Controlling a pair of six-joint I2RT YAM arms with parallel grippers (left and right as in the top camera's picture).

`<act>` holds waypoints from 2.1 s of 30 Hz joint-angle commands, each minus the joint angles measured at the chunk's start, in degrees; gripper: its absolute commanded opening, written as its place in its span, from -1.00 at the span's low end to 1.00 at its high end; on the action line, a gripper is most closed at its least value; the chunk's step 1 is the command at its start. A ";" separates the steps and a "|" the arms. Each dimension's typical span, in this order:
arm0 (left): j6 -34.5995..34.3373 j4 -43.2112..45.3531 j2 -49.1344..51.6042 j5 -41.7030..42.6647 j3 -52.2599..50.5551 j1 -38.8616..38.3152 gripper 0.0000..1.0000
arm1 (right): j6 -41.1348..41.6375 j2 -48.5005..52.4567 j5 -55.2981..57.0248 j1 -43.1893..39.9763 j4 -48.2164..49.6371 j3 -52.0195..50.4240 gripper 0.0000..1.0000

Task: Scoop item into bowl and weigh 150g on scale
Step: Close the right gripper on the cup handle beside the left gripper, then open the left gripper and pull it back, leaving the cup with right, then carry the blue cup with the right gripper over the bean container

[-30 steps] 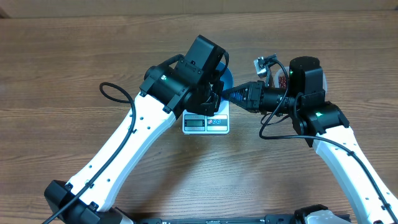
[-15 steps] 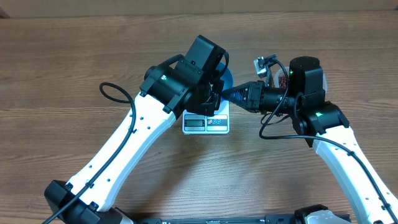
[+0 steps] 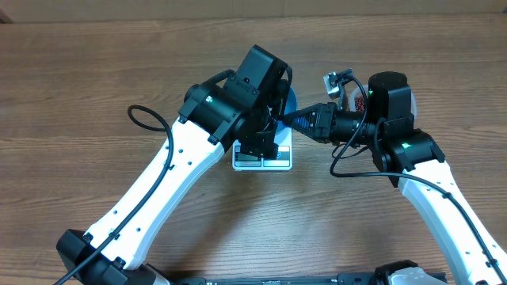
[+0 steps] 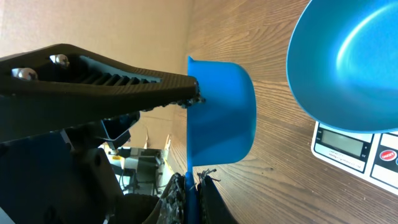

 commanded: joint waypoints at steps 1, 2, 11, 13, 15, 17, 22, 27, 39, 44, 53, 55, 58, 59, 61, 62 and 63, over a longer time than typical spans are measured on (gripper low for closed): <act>-0.31 -0.02 0.07 -0.17 0.44 -0.04 0.99 | -0.15 -0.04 -0.24 0.26 0.39 1.33 -0.92; -0.15 -0.02 0.07 -0.17 0.44 0.02 0.99 | -0.17 -0.04 -0.24 0.26 0.39 1.33 -0.92; 2.01 -0.02 -0.81 -0.09 0.46 0.87 0.99 | -0.17 -0.04 0.72 0.20 0.37 1.33 -0.92; 3.10 -0.07 -1.70 0.07 0.46 1.57 0.99 | -0.17 -0.04 1.29 0.15 0.37 1.33 -0.93; 5.11 -0.09 -3.37 0.22 0.46 2.71 0.99 | -0.20 -0.04 2.19 0.15 0.35 1.33 -0.92; 6.40 -0.44 -4.90 0.22 0.46 3.58 0.99 | -0.20 -0.04 2.97 0.09 0.37 1.33 -0.92; 9.01 -2.27 -9.55 -0.20 0.46 6.45 0.99 | -0.20 -0.04 3.67 -0.72 0.42 1.33 -0.92; 9.57 -5.77 -12.96 -0.26 0.46 9.22 0.99 | -0.20 -0.04 3.82 -2.69 0.39 1.33 -0.92; 35.71 -10.86 -14.53 -3.69 0.46 14.80 0.99 | -0.63 -0.07 3.61 -5.05 0.39 1.33 -0.92; 52.30 -11.04 -14.53 -4.33 0.46 15.04 0.99 | -0.61 -0.07 3.56 -8.46 0.39 1.36 -0.92; 66.51 -13.60 -14.36 -4.52 0.44 15.02 0.99 | -0.63 -1.14 1.99 -18.56 0.39 1.36 -0.92; 69.51 -14.10 -14.16 -4.50 0.44 15.02 0.99 | -0.94 -2.29 2.01 -21.53 0.39 1.46 -0.92; 70.42 -14.75 -13.86 -4.55 0.44 15.02 0.99 | -1.99 -3.80 2.01 -23.96 0.31 1.51 -0.92; 70.42 -14.91 -13.77 -4.55 0.44 15.02 0.99 | -2.47 -4.46 2.05 -24.74 0.13 1.51 -0.92; 70.40 -15.02 -13.38 -4.52 0.44 15.02 0.99 | -3.93 -5.57 2.12 -26.08 -0.09 1.51 -0.92; 70.40 -15.02 -13.18 -4.52 0.44 14.99 0.99 | -4.98 -6.21 2.14 -26.86 -0.42 1.53 -0.92; 70.42 -15.04 -12.92 -4.52 0.44 14.99 0.99 | -5.53 -6.73 2.38 -27.50 -0.85 1.55 -0.92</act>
